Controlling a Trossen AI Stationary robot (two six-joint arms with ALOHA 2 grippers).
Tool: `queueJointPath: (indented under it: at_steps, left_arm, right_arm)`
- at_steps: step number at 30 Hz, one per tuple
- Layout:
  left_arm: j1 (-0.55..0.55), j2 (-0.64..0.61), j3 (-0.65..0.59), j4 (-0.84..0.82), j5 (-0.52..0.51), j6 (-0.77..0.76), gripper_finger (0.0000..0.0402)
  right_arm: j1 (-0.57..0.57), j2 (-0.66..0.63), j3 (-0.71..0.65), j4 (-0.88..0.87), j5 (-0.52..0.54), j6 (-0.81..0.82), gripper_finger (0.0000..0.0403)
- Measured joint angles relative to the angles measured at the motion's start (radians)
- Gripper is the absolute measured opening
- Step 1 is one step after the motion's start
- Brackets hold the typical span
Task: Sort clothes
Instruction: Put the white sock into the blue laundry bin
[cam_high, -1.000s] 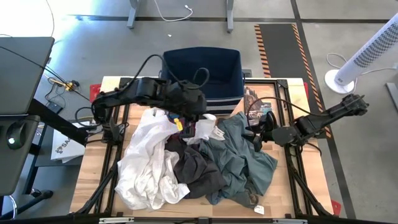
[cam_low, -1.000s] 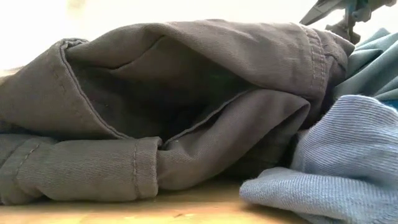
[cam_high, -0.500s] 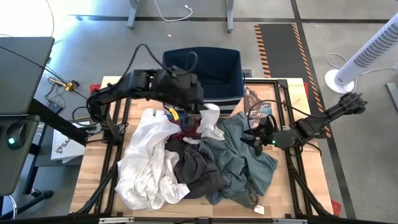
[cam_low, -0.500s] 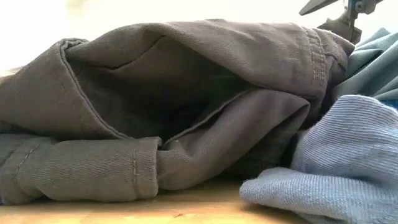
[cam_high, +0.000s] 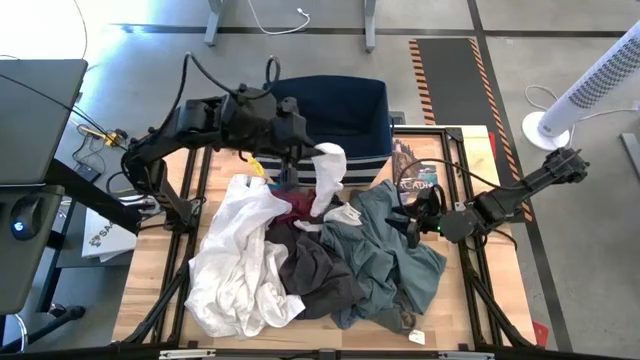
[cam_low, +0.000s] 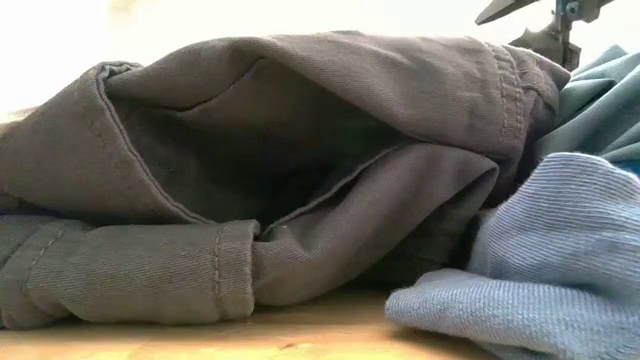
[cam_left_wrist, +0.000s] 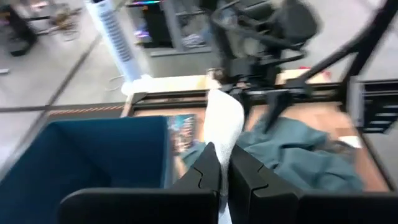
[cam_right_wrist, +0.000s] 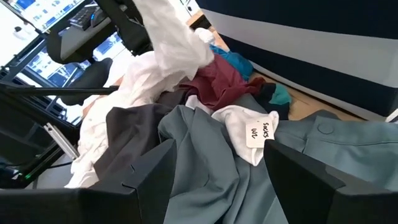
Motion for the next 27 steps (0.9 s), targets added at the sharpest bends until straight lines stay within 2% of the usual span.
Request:
queueJointPath:
  at_steps: [3, 8, 11, 16, 27]
  left_arm:
    - [-0.007, 0.000, 0.000, -0.017, 0.041, -0.008, 0.0000]
    - [-0.030, 0.001, 0.000, -0.122, -0.008, -0.008, 0.0000]
    - [-0.037, -0.005, 0.000, -0.130, -0.020, -0.008, 0.0000]
    - [-0.042, -0.011, 0.000, -0.124, 0.029, -0.015, 0.0000]
    - [-0.035, -0.046, 0.003, 0.056, 0.019, 0.053, 0.0000]
  right_arm:
    - [0.000, 0.009, 0.000, 0.003, 0.001, 0.001, 0.0240]
    - [0.000, 0.025, 0.000, 0.003, 0.001, 0.023, 0.0240]
    - [0.000, 0.037, 0.000, 0.003, 0.001, 0.024, 0.0240]
    - [0.000, 0.057, 0.000, 0.004, 0.000, 0.043, 0.0240]
    - [-0.001, 0.100, 0.000, 0.032, -0.005, 0.043, 0.0240]
